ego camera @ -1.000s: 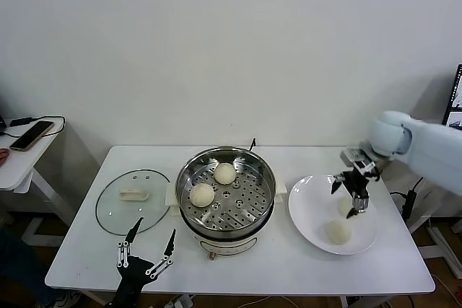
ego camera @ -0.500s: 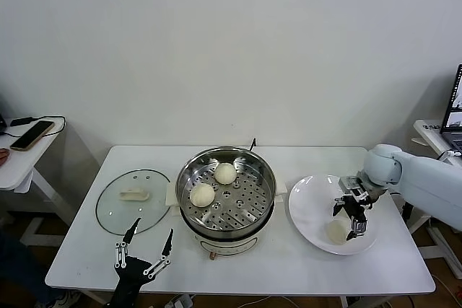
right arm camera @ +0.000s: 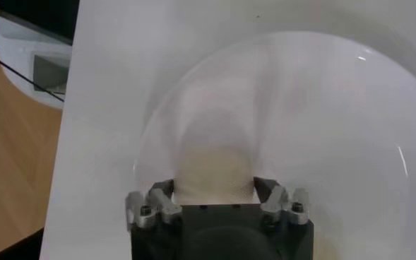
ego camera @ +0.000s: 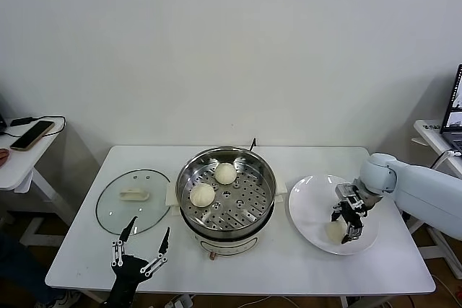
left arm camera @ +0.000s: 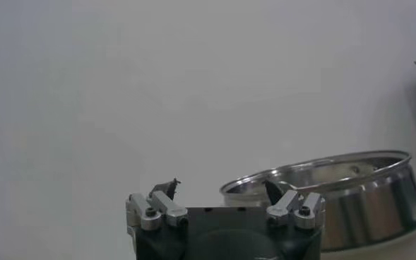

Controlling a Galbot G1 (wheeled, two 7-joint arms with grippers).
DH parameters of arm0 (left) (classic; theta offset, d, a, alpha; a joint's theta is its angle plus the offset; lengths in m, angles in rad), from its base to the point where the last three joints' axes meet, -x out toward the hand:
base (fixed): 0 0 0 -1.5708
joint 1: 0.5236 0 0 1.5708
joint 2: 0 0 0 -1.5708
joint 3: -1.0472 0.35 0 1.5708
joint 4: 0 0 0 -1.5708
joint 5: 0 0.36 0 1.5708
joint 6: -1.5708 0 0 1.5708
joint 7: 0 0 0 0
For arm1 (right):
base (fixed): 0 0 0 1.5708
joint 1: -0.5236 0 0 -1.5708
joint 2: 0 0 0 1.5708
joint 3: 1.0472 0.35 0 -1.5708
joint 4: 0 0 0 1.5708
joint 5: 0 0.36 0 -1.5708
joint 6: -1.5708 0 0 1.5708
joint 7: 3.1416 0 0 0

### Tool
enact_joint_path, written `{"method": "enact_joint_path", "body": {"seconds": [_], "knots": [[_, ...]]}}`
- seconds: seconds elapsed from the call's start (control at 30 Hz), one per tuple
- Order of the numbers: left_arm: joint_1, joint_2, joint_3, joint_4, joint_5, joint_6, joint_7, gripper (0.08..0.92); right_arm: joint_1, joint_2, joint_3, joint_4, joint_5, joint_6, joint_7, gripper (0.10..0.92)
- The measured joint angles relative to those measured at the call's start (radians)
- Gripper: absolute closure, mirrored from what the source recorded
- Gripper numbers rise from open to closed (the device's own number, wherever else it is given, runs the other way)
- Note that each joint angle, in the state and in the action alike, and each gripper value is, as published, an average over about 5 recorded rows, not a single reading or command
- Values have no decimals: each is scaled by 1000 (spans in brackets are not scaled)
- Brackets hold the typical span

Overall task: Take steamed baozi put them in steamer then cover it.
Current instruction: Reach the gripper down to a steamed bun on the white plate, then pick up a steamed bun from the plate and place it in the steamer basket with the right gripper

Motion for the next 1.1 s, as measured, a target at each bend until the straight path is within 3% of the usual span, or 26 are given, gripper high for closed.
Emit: {"method": "enact_joint_path", "body": {"seconds": [0.47,1.1], "knots": [[-1,5,11,-7,0,2,1,177,309,59,-83,92,38,148,-74,374],[5,8,14,-11,0,-5,0,177,559,395,-131,267,7,502,-84,381]]}}
